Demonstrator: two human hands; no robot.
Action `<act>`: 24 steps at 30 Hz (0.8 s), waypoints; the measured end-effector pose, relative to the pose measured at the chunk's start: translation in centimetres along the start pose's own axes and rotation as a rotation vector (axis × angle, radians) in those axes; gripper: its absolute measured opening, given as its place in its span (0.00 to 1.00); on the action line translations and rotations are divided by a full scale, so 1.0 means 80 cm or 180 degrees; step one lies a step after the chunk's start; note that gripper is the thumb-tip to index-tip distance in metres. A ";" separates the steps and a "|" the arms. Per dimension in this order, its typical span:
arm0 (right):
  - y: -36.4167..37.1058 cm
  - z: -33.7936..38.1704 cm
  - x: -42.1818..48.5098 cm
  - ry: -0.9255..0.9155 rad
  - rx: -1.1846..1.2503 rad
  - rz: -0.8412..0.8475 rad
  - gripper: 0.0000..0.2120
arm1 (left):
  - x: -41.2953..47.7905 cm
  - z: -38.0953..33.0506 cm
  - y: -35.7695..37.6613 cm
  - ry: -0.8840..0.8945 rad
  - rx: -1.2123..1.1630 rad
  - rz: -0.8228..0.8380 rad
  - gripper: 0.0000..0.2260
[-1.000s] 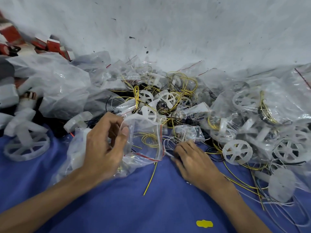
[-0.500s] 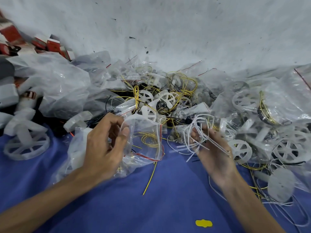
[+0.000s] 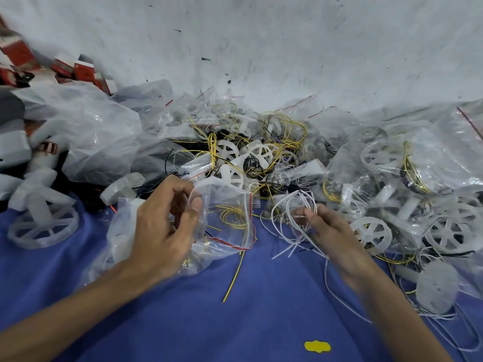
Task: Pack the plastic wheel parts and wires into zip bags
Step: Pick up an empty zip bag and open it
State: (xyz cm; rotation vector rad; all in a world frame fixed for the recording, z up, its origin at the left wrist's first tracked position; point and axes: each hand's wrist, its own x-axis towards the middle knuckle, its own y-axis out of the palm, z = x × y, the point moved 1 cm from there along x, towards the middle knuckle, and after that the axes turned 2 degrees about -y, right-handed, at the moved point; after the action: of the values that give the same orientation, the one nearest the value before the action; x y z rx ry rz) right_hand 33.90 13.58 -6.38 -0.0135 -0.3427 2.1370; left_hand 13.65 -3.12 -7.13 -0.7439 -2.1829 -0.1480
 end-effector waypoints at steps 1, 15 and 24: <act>-0.003 0.001 0.002 -0.0192 -0.0776 -0.0138 0.12 | 0.000 -0.001 0.000 -0.0002 0.0006 0.0000 0.04; -0.045 0.029 0.020 -0.0588 -0.4294 -0.0387 0.21 | 0.001 -0.003 0.000 0.0061 0.0094 0.0006 0.03; -0.054 0.070 0.009 -0.0646 -0.0967 -0.0255 0.06 | 0.002 -0.005 0.000 0.0041 0.0114 0.0001 0.03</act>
State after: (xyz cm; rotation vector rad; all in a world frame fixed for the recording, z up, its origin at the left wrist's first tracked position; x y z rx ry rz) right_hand 36.24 15.12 0.19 0.0422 -0.7722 1.9932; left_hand 13.85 -3.22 -6.75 -0.7213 -2.1678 -0.1132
